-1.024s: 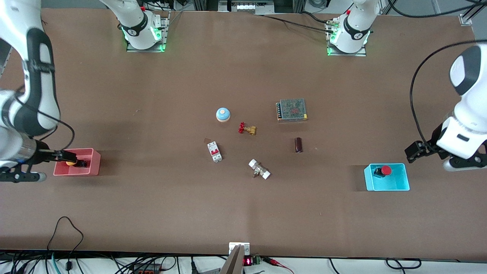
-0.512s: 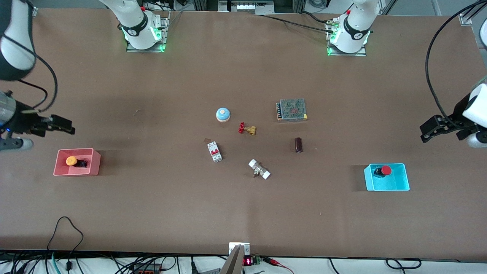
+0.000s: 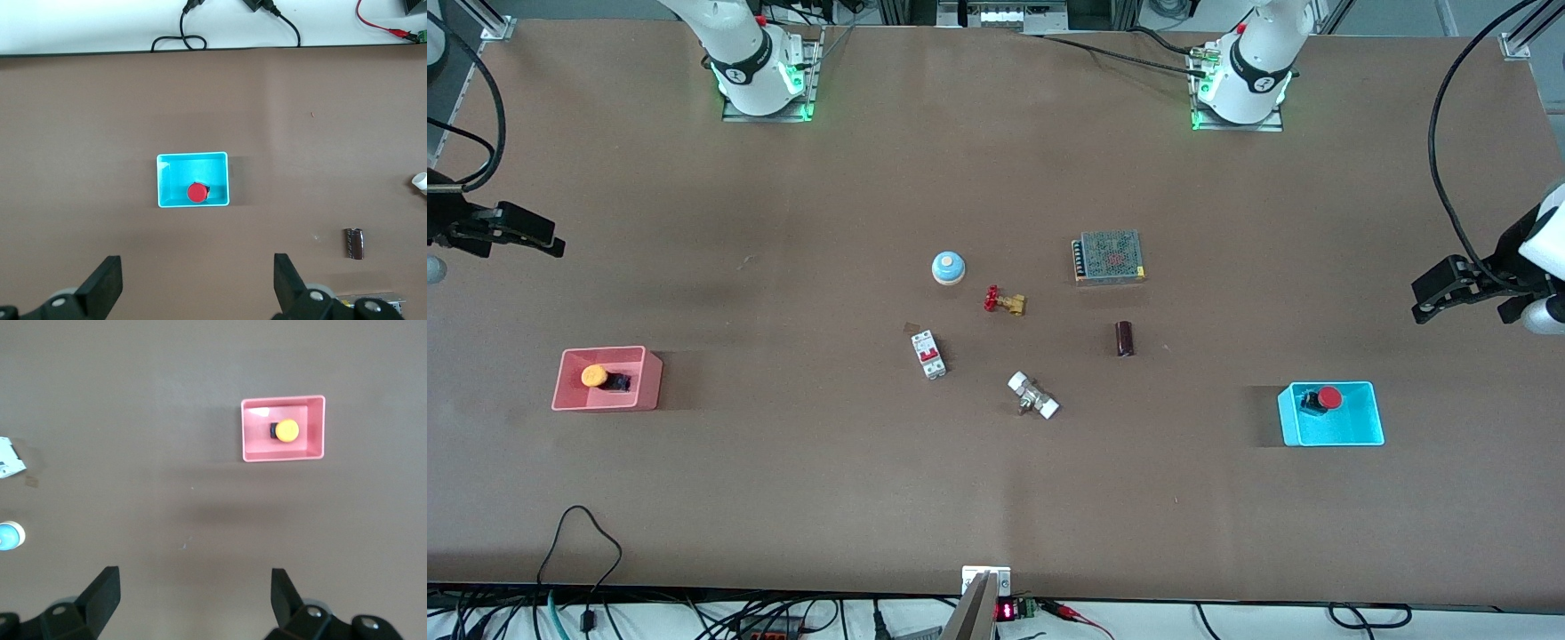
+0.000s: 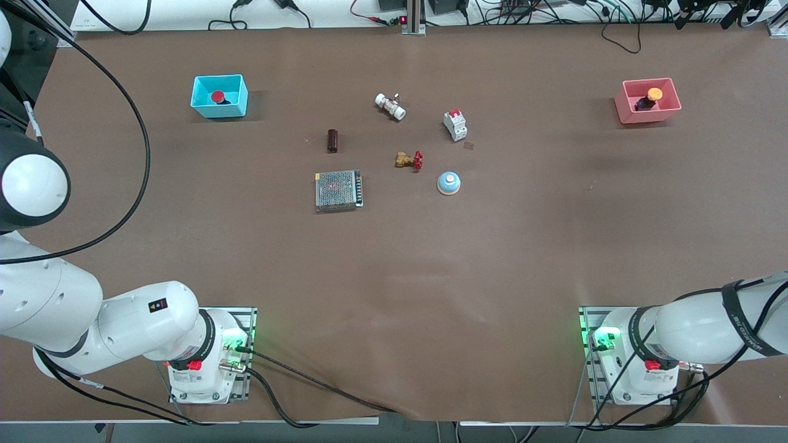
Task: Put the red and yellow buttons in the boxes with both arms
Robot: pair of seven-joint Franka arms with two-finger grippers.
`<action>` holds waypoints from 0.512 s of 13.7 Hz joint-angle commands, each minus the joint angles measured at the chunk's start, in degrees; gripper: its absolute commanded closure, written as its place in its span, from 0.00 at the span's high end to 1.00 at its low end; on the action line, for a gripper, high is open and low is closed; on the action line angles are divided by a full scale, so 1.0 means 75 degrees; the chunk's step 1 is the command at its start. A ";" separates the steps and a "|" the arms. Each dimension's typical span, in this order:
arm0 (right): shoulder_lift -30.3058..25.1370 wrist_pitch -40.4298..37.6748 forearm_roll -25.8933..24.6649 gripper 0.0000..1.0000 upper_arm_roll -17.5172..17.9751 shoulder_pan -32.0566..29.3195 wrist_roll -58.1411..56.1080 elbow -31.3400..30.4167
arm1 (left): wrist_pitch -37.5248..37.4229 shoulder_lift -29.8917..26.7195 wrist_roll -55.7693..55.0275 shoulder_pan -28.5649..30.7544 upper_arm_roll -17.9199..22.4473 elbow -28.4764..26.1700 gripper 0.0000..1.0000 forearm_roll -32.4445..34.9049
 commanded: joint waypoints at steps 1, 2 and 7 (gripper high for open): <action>-0.0513 0.0025 -0.0286 1.00 0.0072 0.0127 0.0228 -0.0479 | -0.0311 -0.0288 0.0212 -0.1399 0.1384 0.0077 1.00 -0.0246; -0.0536 0.0013 -0.0286 1.00 0.0060 0.0115 0.0181 -0.0467 | -0.0393 -0.0393 0.0224 -0.2031 0.2098 0.0077 1.00 -0.0456; -0.0560 -0.0069 -0.0274 1.00 0.0049 0.0092 0.0169 -0.0479 | -0.0534 -0.0662 0.0727 -0.3022 0.3370 -0.0122 1.00 -0.1112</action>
